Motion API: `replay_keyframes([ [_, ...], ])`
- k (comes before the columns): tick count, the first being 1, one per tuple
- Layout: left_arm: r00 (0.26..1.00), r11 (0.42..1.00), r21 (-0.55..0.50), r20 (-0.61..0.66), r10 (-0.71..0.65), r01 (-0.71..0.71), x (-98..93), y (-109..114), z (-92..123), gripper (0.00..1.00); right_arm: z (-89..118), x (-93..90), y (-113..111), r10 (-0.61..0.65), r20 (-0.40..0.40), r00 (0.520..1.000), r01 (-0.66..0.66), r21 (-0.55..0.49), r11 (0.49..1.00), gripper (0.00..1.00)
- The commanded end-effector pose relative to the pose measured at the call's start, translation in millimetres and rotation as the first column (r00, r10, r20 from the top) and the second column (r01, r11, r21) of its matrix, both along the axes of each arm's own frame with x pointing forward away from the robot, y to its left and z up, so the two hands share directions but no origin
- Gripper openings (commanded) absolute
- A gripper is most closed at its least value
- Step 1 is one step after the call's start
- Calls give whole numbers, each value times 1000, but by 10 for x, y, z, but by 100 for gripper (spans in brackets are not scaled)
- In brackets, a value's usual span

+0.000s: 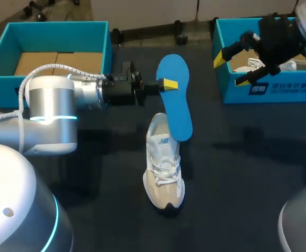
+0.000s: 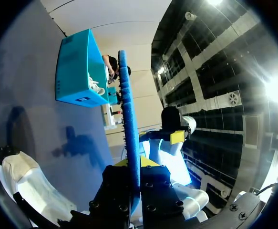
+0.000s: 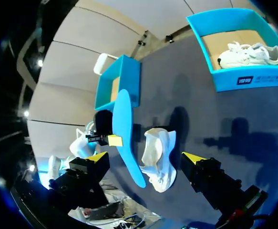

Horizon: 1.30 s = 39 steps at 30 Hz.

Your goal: Take the shoe out of the shoebox, open the shoe tongue, remove and reinsert the insole, then place the shoe into the shoebox

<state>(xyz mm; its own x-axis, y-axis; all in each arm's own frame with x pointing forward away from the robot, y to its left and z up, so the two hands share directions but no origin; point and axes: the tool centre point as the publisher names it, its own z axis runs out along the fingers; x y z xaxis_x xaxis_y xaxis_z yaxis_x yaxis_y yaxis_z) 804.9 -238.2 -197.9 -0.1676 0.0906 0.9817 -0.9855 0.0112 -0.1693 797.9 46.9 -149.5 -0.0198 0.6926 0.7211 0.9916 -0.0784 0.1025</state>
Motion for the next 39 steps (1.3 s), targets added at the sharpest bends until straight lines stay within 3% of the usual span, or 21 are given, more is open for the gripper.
replay_keyframes([
  [1,1000,1000,0,0,2,-2,-8,0,-3,0,-95,-31,-24,9,23,1000,-13,208,978,100],
  [17,1000,1000,0,0,2,-2,-8,0,-3,0,-353,-52,19,-1,27,1000,-8,329,944,100],
  [39,1000,1000,0,0,2,-2,-8,0,-3,0,-516,4,10,21,70,997,-52,480,875,100],
])
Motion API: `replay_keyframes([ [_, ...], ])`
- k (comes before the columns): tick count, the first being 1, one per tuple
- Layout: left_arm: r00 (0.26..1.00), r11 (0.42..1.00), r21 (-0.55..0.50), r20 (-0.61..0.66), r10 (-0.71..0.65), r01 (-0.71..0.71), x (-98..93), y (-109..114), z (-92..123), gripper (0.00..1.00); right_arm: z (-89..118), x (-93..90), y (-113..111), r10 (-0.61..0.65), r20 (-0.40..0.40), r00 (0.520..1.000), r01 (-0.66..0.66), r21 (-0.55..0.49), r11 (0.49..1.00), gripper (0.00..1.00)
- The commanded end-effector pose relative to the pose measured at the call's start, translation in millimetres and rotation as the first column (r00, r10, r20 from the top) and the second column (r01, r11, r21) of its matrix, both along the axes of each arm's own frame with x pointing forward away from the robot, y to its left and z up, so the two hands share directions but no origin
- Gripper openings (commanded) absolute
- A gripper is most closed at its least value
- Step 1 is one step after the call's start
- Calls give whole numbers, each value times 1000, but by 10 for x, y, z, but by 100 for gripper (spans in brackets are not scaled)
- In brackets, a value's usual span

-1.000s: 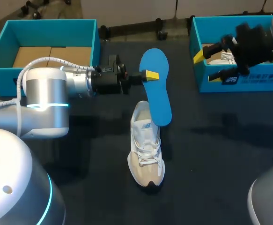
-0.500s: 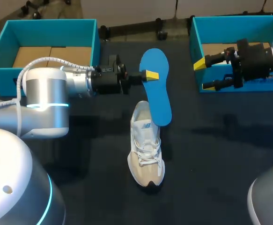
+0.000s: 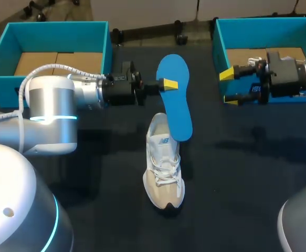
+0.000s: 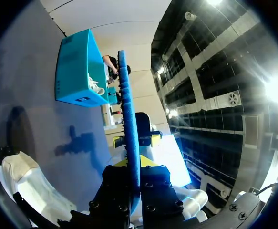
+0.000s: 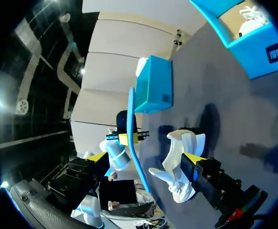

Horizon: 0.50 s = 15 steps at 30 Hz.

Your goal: Take the shoe out of the shoebox, open the shoe tongue, remove and reinsert the insole, then place the shoe into the shoebox

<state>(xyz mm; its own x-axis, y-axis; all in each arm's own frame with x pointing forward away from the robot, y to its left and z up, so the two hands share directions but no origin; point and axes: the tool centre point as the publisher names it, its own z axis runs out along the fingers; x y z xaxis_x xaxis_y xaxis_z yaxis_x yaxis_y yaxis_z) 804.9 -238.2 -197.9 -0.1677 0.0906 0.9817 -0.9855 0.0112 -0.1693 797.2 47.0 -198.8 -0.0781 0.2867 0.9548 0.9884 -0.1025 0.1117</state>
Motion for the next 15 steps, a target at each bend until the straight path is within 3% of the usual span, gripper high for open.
replay_keyframes([
  [1,1000,1000,0,0,2,-2,-8,0,-3,0,-29,16,3,6,23,1000,-8,50,999,100],
  [15,1000,1000,0,0,2,-2,-8,0,-3,0,-25,30,-6,20,11,1000,-20,32,999,100],
])
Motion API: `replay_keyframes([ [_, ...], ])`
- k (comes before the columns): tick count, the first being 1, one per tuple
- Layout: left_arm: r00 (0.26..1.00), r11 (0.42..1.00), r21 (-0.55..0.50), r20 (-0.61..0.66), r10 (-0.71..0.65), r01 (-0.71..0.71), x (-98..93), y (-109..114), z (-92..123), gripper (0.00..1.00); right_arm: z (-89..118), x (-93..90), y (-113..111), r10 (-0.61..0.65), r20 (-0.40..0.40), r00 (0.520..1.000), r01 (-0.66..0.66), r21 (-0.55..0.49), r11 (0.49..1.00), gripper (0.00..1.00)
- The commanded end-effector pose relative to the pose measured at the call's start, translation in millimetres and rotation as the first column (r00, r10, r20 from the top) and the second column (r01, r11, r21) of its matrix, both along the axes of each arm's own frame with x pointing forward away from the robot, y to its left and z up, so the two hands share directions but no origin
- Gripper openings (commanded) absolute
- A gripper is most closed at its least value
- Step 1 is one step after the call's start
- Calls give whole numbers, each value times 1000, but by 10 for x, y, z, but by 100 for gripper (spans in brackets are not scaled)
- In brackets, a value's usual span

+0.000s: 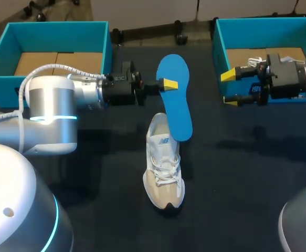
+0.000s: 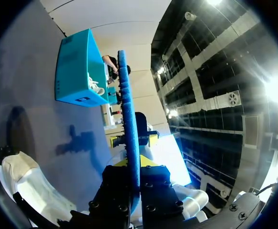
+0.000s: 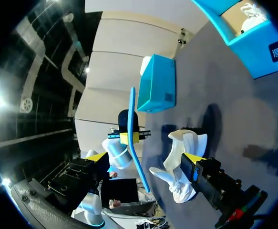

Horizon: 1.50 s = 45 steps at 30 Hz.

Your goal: Take the shoe out of the shoebox, open the shoe tongue, remove and reinsert the insole, then place the shoe into the shoebox

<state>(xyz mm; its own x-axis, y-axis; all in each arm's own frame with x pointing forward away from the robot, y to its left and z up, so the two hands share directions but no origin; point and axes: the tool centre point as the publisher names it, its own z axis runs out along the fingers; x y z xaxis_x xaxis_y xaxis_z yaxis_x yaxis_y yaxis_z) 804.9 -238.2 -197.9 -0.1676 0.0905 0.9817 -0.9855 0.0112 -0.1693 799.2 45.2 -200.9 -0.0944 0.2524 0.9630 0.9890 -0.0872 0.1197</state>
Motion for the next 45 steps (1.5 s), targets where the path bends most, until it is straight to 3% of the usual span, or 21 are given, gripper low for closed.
replay_keyframes([
  [1,1000,1000,0,0,2,-2,-8,-1,-3,0,-3,10,12,1,-1,1000,-1,-2,1000,100],
  [5,1000,1000,0,0,2,-2,-8,-1,-3,0,-3,10,12,1,-1,1000,-1,-2,1000,100],
  [8,986,999,-33,160,-37,42,-26,26,19,0,-3,10,12,1,-1,1000,-1,-2,1000,100],
  [14,931,996,-48,361,-47,69,0,64,85,0,-3,10,12,1,-1,1000,-1,-2,1000,100],
  [17,869,997,-44,493,-40,70,17,87,122,0,-3,10,12,1,-1,1000,-1,-2,1000,100],
  [24,741,995,-88,671,21,51,24,126,209,0,-3,10,12,1,-1,1000,-1,-2,1000,100],
  [34,323,992,-128,939,115,17,13,136,229,0,-3,10,12,1,-1,1000,-1,-2,1000,100],
  [36,240,992,-128,963,122,9,38,142,245,0,-3,10,12,1,-1,1000,-1,-2,1000,100],
  [37,240,992,-128,963,122,9,38,142,245,0,-3,10,12,1,-1,1000,-1,-2,1000,100],
  [38,165,992,-125,979,121,13,56,159,270,0,-3,10,12,1,-1,1000,-1,-2,1000,100],
  [41,47,991,-133,990,132,13,90,195,327,0,-3,10,12,1,-1,1000,-1,-2,1000,100],
  [43,16,990,-142,990,142,14,103,208,353,0,-3,10,12,1,-1,1000,-1,-2,1000,100],
  [45,-87,989,-142,986,144,31,112,228,396,0,-3,10,12,1,-1,1000,-1,-2,1000,100],
])
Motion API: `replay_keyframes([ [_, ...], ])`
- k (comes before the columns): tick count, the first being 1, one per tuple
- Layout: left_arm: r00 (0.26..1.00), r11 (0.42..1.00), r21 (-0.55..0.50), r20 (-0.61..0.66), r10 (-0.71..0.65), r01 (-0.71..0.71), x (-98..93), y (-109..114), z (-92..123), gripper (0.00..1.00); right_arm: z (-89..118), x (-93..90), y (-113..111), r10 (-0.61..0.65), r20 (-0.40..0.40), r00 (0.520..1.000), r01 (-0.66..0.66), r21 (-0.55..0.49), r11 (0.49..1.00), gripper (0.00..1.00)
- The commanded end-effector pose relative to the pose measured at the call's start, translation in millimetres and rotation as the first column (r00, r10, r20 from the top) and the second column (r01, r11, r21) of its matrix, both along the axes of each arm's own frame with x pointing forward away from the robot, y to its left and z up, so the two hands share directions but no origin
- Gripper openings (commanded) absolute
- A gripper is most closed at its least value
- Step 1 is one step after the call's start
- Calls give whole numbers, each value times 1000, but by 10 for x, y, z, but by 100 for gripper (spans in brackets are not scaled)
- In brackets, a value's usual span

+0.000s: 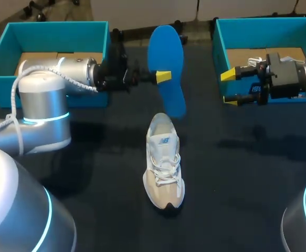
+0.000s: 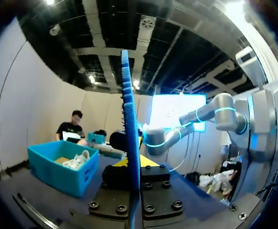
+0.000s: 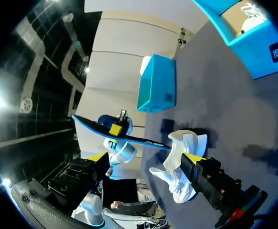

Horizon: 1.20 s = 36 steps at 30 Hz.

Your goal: Take the shoe out of the shoebox, open the shoe tongue, remove and reinsert the insole, then place the shoe into the shoebox

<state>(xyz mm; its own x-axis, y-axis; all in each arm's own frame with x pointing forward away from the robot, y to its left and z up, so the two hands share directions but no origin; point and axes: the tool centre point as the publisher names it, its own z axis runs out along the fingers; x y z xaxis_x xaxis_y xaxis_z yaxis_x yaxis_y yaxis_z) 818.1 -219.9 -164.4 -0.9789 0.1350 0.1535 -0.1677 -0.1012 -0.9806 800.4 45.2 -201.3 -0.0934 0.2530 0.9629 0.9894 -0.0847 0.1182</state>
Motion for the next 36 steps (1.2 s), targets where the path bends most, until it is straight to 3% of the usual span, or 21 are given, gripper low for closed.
replay_keyframes([
  [1,904,998,-44,424,55,-40,-21,49,63,0,1,-2,12,-2,1,1000,2,-1,1000,100],
  [4,866,998,-49,496,61,-42,-19,67,66,0,1,-2,12,-2,1,1000,2,-1,1000,100],
  [5,777,998,-49,625,70,-50,-12,86,51,0,1,-2,12,-2,1,1000,2,-1,1000,100],
  [8,690,993,-91,714,121,-79,-2,103,42,0,1,-2,12,-2,1,1000,2,-1,1000,100],
  [26,683,990,-101,717,140,-97,1,108,44,0,1,-2,12,-2,1,1000,2,-1,1000,100],
  [30,547,989,-105,824,147,-107,11,132,10,0,1,-2,12,-2,1,1000,2,-1,1000,100],
  [31,464,990,-96,876,133,-103,5,140,-14,0,1,-2,12,-2,1,1000,2,-1,1000,100],
  [36,245,990,-92,963,115,-105,11,157,-66,0,1,-2,12,-2,1,1000,2,-1,1000,100],
])
